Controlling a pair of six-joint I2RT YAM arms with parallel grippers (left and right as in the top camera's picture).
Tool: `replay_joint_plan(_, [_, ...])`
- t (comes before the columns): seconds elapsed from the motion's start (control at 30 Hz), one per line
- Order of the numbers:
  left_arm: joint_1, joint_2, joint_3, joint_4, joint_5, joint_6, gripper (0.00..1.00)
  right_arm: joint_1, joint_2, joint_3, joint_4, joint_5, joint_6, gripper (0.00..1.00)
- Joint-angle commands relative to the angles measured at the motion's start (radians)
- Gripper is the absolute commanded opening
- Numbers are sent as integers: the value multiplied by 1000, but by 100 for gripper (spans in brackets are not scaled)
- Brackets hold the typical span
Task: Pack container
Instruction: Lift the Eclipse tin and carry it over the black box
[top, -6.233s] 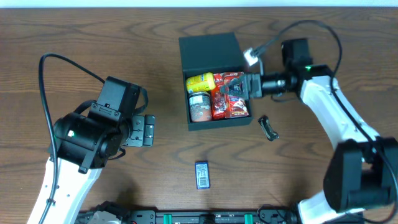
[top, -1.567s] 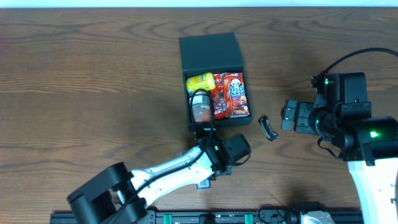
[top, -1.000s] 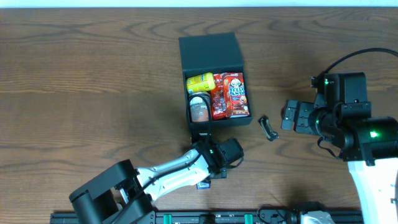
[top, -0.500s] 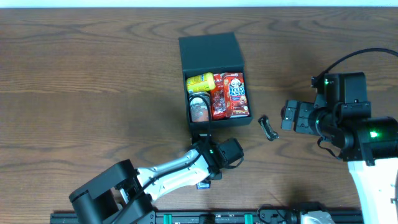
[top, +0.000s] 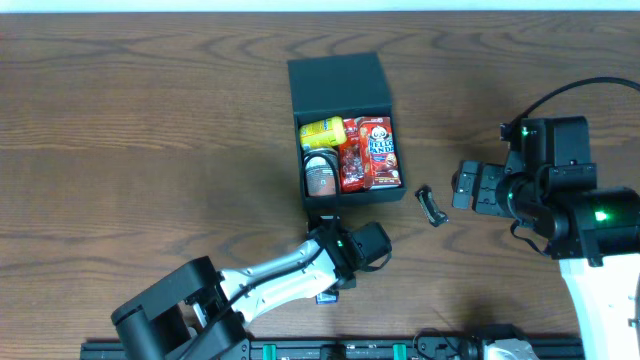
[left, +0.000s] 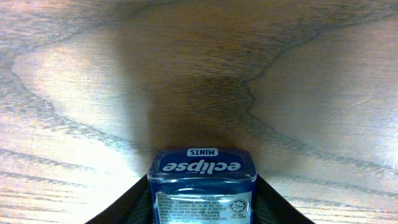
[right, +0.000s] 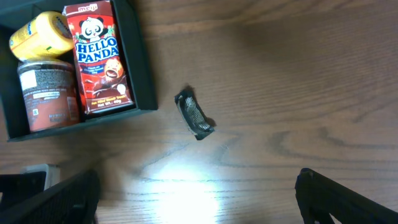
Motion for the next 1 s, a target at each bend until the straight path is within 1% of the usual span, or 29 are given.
replay_joint_plan(0.0, [4,10,-11,-4,-3,-2,39,-5,0,-6,-2,11,13,99])
replay_joint_plan(0.03, [4,10,-11,-4,-3,-3,36,-5,0,-6,-2,11,13,99])
replay_joint_plan(0.27, [4,10,-11,-3,-3,-3,34,-5,0,-9,-2,11,13,99])
replay_joint_plan(0.3, [4,10,-11,-3,-3,-3,31,-5,0,-9,-2,11,13,99])
replay_joint_plan(0.4, [4,10,-11,-3,-4,-3,29,-5,0,-9,-2,11,13,99])
replay_joint_plan(0.43, [4,10,-11,-3,-4,-3,25,-5,0,-9,-2,11,13,99])
replay_joint_plan(0.57, [4,10,-11,-3,-5,-3,18,-5,0,-9,-1,11,13,99])
replay_joint_plan(0.63, [5,10,-11,-3,-5,-3,6,-5,0,-9,-1,11,13,99])
replay_joint_plan(0.83, [23,-11,-5,-11,-4,-3,6,-5,0,-9,0,14,13,99])
replay_joint_plan(0.9, [24,-26,6,-31,-16,5,6,-5,0,-9,0,14,13,99])
replay_joint_plan(0.97, [24,-51,36,-90,-41,21,6,-5,0,-9,0,14,13,99])
